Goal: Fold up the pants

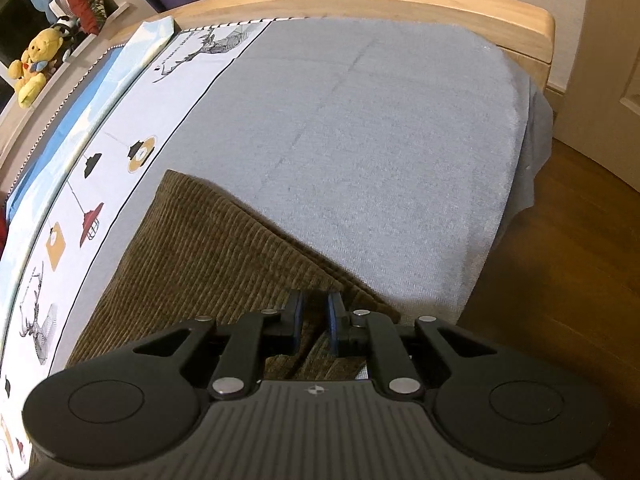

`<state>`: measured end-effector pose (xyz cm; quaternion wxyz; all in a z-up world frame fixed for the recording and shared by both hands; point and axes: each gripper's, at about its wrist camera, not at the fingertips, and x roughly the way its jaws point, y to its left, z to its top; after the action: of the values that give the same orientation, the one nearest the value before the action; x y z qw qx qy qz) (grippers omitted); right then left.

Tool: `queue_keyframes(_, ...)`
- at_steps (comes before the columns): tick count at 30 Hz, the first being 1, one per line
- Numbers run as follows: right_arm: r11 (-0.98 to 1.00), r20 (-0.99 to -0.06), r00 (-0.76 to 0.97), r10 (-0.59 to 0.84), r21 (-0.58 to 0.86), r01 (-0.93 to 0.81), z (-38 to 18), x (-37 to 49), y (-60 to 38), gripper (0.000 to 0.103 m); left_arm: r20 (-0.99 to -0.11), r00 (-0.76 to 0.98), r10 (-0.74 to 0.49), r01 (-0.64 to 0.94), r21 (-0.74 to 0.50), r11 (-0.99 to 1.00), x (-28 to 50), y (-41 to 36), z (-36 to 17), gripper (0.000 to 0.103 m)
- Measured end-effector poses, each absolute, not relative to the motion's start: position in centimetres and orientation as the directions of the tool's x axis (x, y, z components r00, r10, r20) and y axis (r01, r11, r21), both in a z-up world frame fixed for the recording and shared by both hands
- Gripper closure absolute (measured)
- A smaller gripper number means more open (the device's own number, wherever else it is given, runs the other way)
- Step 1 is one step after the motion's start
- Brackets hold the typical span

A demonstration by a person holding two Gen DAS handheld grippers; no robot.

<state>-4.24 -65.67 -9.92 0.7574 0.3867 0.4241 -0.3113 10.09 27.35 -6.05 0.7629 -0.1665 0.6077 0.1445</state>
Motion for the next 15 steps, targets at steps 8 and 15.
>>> queue_keyframes(8,0.435,-0.861,0.489,-0.138,0.391,0.811,-9.8,-5.3,-66.4,0.087,-0.971,0.238,0.035,-0.404,-0.066,0.913,10.1,27.1,-5.9,0.064)
queue_keyframes(15,0.394,-0.857,0.507,-0.088,0.438,0.808,-10.7,-5.0,-66.9,0.078,-0.971,0.239,0.02,-0.417,-0.084,0.905,10.2,27.3,-5.8,0.063)
